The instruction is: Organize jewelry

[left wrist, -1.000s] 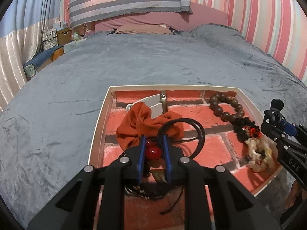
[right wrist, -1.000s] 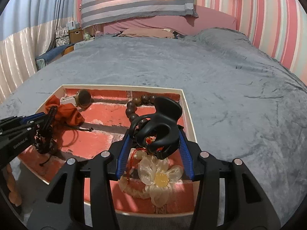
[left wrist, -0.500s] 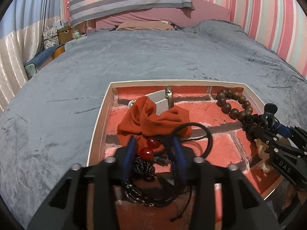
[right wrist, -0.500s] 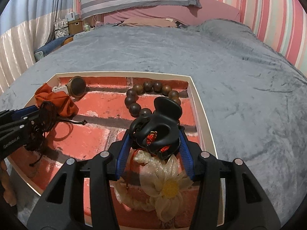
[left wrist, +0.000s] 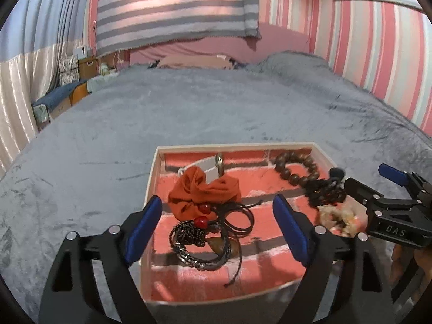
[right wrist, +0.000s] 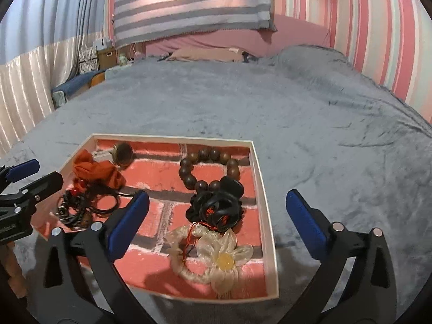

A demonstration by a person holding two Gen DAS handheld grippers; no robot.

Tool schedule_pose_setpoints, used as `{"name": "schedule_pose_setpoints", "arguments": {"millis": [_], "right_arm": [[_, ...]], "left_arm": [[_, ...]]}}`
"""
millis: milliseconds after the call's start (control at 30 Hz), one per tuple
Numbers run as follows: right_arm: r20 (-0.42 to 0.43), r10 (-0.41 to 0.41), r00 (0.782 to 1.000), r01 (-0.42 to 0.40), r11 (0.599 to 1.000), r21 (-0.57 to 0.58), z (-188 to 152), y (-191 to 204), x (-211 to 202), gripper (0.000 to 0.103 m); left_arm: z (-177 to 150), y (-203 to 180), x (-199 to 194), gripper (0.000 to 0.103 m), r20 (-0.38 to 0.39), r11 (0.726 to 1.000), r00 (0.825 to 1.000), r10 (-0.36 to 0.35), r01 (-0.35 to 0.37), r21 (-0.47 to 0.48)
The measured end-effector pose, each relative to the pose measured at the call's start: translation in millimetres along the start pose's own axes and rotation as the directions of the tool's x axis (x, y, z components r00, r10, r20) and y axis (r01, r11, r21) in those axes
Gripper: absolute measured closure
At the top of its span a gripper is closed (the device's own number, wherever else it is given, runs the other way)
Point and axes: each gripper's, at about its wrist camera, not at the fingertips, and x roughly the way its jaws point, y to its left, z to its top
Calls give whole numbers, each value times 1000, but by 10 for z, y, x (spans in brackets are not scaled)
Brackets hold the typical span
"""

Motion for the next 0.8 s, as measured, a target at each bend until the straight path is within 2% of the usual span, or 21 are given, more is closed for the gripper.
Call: {"name": "schedule_pose_setpoints", "arguments": {"millis": [67,200,333,567,800], "right_arm": [[11,1,1000,-1,1000,7,-7,6,-129,4],[40,1,999,-1,1000,1,-125,75,-417,4],[69,6,998,-5,1000,-5,-309,179,-693,4],[141,-7,990,7,1000,-1,-616,329,-1295,4],[185,-12,983,3,999,53,-898,361,-1832,4]], "left_arm": [[-14,17,-190,8,34,1000,999,-1,1,1],[-132,69,-565,7,86,1000,996,-5,5,4],[-328,122,-928,7,125,1000,992,22,-21,-2],[-620,167,-1480,5,165,997,983,81,-78,-25],[-873,123,-1952,5,194,995,976,101,-97,-27]]}}
